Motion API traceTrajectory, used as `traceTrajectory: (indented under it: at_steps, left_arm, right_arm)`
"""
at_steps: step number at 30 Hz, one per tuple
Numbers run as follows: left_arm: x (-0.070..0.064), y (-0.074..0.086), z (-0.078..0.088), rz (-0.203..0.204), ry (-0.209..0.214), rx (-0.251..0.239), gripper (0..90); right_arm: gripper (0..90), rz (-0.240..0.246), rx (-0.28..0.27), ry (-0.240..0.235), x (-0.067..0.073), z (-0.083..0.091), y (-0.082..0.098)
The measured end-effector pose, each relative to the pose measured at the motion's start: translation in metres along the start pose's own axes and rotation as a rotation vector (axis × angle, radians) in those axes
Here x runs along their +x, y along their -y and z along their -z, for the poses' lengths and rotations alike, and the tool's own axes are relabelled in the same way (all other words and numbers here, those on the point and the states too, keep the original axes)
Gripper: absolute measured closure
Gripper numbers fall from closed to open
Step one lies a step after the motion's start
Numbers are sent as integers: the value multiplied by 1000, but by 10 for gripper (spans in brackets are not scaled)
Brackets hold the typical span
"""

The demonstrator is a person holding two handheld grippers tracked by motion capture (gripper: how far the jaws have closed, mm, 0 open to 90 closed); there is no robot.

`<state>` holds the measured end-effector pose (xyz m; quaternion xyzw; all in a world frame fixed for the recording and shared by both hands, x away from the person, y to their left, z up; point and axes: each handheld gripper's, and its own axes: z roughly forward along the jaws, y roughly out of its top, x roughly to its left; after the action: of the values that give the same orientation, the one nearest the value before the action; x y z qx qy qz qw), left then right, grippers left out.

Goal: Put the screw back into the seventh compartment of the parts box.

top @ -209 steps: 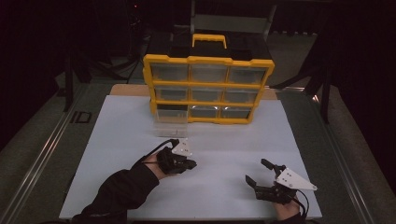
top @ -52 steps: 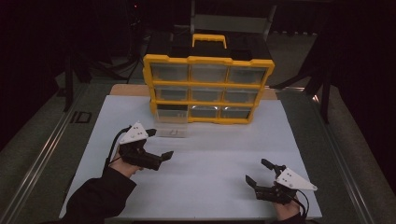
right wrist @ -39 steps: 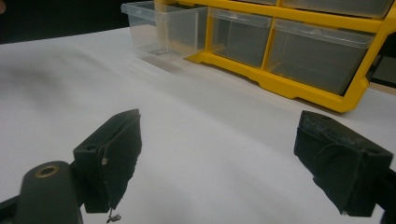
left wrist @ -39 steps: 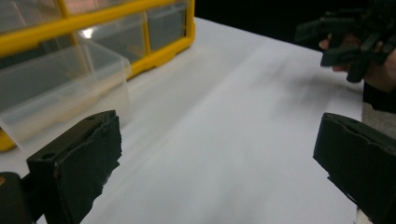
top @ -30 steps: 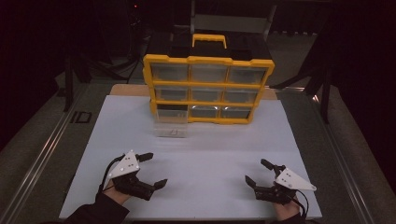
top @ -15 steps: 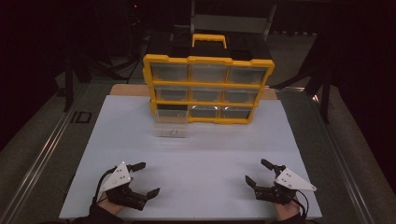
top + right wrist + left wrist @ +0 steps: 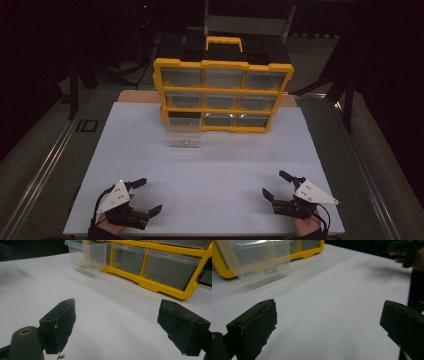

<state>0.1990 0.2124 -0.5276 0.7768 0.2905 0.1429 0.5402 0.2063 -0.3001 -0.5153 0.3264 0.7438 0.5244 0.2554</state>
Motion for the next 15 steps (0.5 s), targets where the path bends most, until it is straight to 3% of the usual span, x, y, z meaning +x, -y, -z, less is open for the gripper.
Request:
traceTrajectory:
  at_steps: [5,15]
  left_arm:
    - [3,4,0,-34,-40,-6,5]
    - [6,7,-1,-11,-57,-16,5]
  right_arm:
    - [149,-2,-2,0,-1,0,0]
    - [149,3,0,-5,-1,-1,1]
